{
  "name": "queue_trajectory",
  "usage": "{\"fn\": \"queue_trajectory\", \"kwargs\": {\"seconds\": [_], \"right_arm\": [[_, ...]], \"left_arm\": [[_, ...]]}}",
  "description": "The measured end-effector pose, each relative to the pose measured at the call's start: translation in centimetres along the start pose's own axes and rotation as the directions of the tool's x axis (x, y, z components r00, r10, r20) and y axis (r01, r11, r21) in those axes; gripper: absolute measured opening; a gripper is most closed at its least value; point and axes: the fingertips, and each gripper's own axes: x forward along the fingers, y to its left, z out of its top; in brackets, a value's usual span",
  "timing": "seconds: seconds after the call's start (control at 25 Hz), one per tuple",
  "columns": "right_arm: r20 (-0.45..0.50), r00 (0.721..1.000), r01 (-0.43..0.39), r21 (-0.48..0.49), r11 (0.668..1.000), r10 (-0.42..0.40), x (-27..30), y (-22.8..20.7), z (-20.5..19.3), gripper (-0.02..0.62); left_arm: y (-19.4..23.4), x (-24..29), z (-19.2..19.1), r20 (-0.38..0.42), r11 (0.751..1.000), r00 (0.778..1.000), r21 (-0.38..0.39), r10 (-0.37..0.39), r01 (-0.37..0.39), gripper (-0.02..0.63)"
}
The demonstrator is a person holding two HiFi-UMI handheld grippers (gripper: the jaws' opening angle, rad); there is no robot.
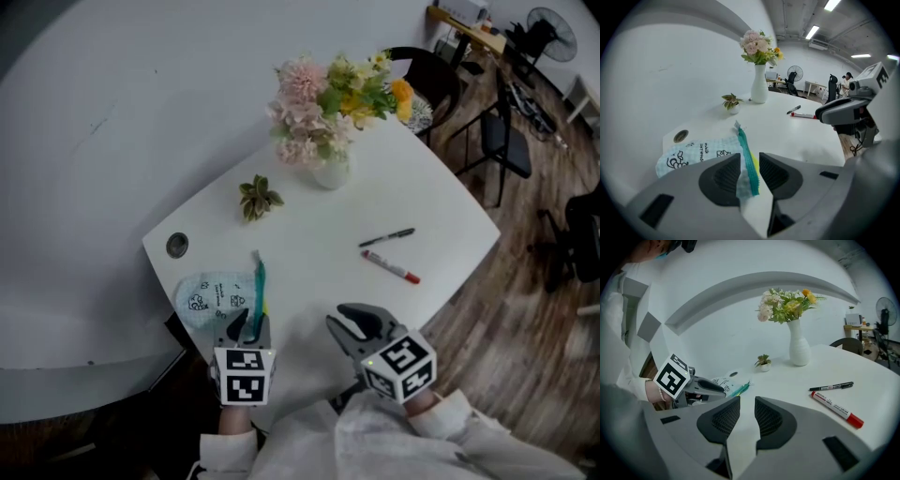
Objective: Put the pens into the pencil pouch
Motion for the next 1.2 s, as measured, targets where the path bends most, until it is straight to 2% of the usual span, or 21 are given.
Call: {"fn": "queue_trajectory", "kwargs": {"seconds": [0.36, 0.6, 0.72, 1.0, 1.2], "right_arm": [[-0.030, 0.999, 0.033, 0.034, 0.999, -0.032, -0.3, -1.0, -1.6, 0.092], [-0.026, 0.997, 0.073, 0.050, 0.996, -0.072, -1.4, -1.7, -2.0, 0.092], [-0.019, 0.996, 0.089, 0.054, 0.995, -0.089, -2.1, -1.9, -2.2, 0.092], [0.011, 0.991, 0.130, 0.062, 0.990, -0.131, -3.7, -2.5, -2.0, 0.091], [0.048, 0.986, 0.159, 0.074, 0.985, -0.162, -5.1, -3.2, -1.4, 0.091]], "left_arm": [[-0.4, 2.7, -2.4, -0.079, 0.999, 0.996, -0.008, -0.035, 0.034, 0.106], [-0.5, 3.3, -2.5, -0.088, 1.000, 0.996, 0.004, -0.029, 0.030, 0.103], [-0.8, 3.0, -1.8, -0.068, 0.999, 0.997, 0.013, -0.040, 0.041, 0.070], [-3.8, 2.1, -0.2, -0.017, 0.989, 0.989, 0.039, -0.144, 0.145, 0.035], [-7.1, 0.8, 1.9, 0.047, 0.969, 0.968, 0.034, -0.245, 0.244, 0.032]]}}
